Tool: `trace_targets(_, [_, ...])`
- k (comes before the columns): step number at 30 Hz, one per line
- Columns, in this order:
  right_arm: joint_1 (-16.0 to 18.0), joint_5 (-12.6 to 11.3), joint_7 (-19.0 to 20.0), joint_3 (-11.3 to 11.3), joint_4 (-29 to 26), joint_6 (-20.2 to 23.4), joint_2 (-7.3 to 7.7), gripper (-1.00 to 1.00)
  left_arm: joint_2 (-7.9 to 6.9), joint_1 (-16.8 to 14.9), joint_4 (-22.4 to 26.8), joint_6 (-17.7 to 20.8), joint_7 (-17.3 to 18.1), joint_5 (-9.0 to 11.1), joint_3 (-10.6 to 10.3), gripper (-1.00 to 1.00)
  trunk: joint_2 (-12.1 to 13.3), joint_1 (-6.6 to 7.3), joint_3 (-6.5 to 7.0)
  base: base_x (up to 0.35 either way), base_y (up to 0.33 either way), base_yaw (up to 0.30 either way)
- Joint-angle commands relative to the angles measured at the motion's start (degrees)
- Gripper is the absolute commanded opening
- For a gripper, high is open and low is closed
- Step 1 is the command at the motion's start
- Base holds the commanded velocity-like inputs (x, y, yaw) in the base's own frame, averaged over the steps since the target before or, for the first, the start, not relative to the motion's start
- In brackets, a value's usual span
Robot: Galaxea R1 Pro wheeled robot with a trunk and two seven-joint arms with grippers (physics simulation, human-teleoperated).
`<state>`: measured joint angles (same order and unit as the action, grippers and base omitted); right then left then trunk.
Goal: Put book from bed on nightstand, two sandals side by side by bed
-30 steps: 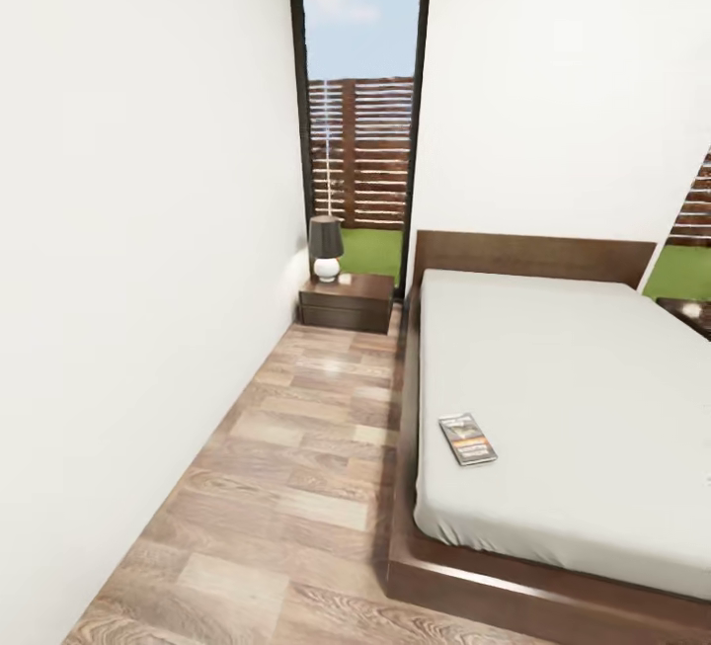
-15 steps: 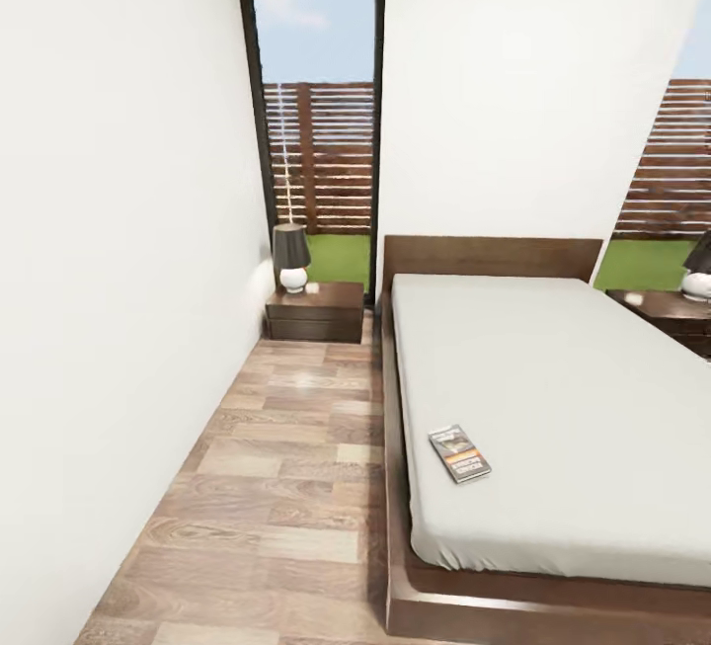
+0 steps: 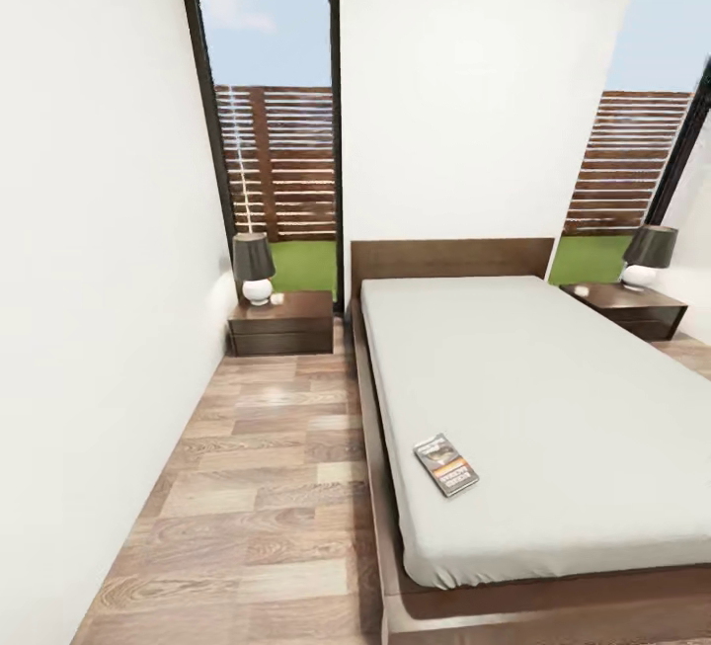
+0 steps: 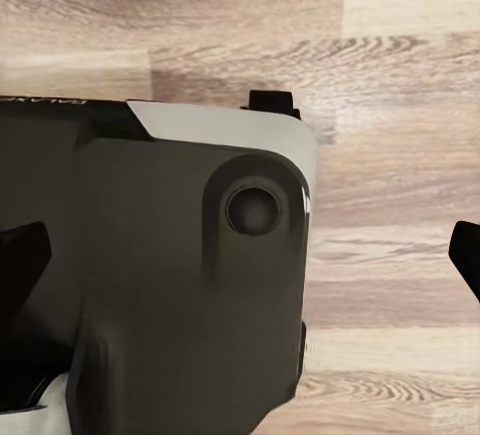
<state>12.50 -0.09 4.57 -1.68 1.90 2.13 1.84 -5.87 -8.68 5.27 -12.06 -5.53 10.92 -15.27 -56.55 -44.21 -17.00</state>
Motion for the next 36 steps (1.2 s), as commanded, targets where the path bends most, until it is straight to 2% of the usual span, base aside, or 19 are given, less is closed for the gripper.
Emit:
trace_targets(1, [0.1, 0.0, 0.2, -0.2, 0.1, 0.1, 0.01, 1.0, -0.01, 0.0, 0.0, -0.2, -0.2, 0.5, -0.7, 1.0, 0.0, -0.01, -0.01, 0.061, 0.057, -0.266])
trace_targets(12, [0.1, 0.0, 0.2, -0.2, 0.1, 0.1, 0.01, 1.0, 0.0, 0.0, 0.0, -0.2, -0.2, 0.5, -2.4, 1.0, 0.0, -0.01, 0.55, 0.019, 0.018, -0.266])
trace_targets(27, [0.1, 0.0, 0.3, -0.2, 0.1, 0.1, 0.01, 1.0, 0.07, 0.0, 0.0, -0.2, -0.2, 0.5, -2.6, 1.0, 0.0, -0.01, 1.32, 0.003, 0.076, -0.266])
trace_targets(36, [0.1, 0.2, 0.3, -0.2, 0.1, -0.2, -0.01, 1.0, 0.07, 0.0, 0.0, -0.2, -0.2, 0.5, -2.6, 1.0, 0.0, -0.01, 1.58, 0.149, 0.116, -0.195])
